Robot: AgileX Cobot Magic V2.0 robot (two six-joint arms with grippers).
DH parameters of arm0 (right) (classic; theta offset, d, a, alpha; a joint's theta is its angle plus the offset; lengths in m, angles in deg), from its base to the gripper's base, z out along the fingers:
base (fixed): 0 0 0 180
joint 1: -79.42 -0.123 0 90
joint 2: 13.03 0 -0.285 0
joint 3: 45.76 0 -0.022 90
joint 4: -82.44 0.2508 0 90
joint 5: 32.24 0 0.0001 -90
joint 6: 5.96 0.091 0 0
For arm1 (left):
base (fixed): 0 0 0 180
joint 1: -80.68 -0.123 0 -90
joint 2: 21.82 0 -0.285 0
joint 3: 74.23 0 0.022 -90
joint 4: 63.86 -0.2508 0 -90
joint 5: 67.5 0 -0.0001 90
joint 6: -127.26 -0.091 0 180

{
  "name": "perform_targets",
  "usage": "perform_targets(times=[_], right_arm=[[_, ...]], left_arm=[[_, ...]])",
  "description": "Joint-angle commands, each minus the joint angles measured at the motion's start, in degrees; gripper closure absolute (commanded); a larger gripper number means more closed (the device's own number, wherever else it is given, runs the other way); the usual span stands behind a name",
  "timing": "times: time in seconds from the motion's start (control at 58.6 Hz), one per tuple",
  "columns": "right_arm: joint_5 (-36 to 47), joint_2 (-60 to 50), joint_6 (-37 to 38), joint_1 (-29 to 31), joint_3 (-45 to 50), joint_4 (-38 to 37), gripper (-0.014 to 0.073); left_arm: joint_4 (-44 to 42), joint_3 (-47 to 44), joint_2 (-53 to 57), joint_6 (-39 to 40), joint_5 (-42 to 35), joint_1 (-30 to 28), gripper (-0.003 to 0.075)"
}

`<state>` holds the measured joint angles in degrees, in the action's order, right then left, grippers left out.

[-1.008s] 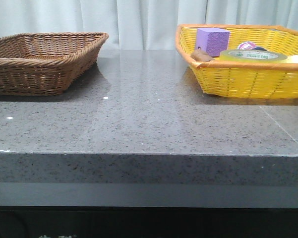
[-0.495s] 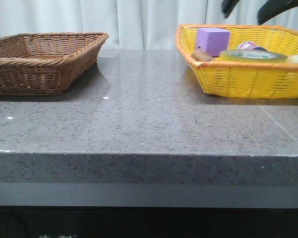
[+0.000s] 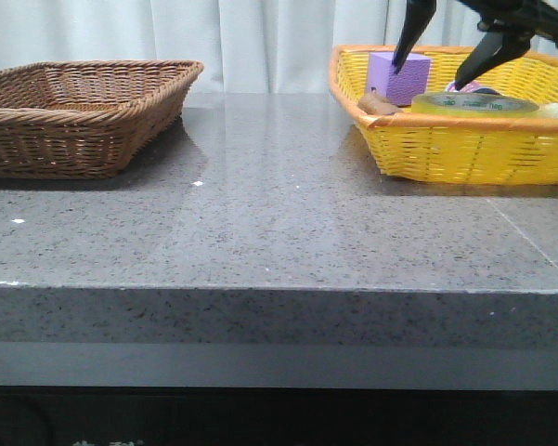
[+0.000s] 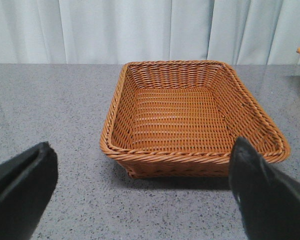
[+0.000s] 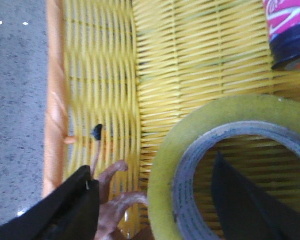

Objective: Transfer tape with both arms
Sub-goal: 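Lower the right gripper into the yellow basket onto the clear tape roll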

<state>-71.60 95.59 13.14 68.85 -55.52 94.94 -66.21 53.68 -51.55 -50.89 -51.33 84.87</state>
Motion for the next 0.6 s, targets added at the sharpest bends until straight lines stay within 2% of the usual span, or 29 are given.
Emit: perform_targets(times=[0.0,0.307,0.581], right_arm=[[2.4,-1.2,0.4,0.1,-2.0,-0.2,0.0099],[2.9,1.4,0.4,0.1,-2.0,-0.2,0.0118],[2.9,1.4,0.3,0.1,-2.0,-0.3,0.0449]], left_arm=[[0.2,1.6,-0.8,0.1,-4.0,-0.1,0.0031],[0.2,1.6,-0.8,0.1,-4.0,-0.1,0.0031],[0.2,1.6,-0.8,0.1,-4.0,-0.1,0.0031]])
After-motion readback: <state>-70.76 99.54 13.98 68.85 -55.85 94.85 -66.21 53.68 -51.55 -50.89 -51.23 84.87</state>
